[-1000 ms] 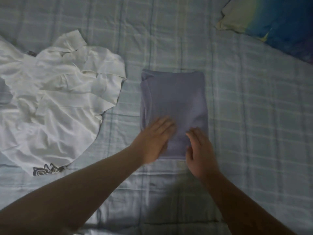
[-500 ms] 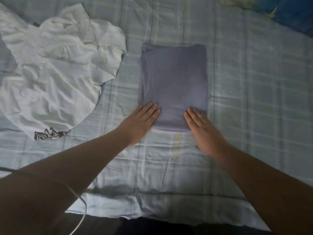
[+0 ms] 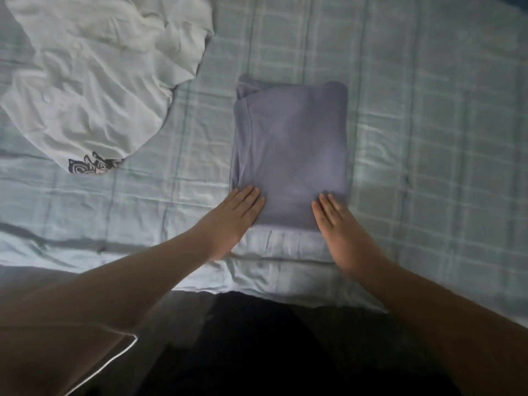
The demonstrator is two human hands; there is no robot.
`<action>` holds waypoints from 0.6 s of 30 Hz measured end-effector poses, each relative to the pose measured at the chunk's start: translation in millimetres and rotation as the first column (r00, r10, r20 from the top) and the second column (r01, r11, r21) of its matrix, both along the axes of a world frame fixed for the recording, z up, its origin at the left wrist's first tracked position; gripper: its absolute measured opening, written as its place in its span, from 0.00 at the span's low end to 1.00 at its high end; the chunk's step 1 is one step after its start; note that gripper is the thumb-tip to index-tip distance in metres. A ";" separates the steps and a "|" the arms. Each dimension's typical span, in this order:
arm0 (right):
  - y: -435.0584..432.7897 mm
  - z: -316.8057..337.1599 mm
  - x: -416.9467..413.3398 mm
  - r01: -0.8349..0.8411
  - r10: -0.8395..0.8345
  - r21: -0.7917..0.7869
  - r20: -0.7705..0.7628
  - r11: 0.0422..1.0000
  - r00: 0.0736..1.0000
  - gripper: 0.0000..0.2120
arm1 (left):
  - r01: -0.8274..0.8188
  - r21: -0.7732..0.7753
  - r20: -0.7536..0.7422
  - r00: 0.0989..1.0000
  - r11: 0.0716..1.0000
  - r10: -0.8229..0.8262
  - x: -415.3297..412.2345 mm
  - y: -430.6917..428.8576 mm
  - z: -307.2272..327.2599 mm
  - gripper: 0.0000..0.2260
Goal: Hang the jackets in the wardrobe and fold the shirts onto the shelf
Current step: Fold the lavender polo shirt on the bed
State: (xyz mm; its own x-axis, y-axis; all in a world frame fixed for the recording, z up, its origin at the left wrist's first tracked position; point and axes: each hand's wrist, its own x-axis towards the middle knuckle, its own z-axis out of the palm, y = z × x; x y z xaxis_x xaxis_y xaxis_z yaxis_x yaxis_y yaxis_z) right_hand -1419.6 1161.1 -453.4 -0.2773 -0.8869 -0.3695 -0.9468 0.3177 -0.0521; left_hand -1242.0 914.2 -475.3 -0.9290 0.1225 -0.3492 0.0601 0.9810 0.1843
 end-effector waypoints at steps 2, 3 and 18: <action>17.1 -3.3 18.6 0.014 -0.017 0.036 0.080 0.999 0.997 0.30 | -0.004 0.050 0.058 0.998 0.999 0.002 21.6 20.6 -2.1 0.38; 22.4 -4.0 24.4 0.024 -0.030 0.056 0.115 0.998 0.993 0.30 | -0.017 0.075 0.079 0.997 0.997 0.011 29.3 28.8 -2.5 0.37; 8.2 58.9 -36.3 0.460 -0.446 0.054 0.369 0.886 0.815 0.16 | -0.382 0.547 0.052 0.904 0.745 0.425 3.1 -30.9 50.6 0.17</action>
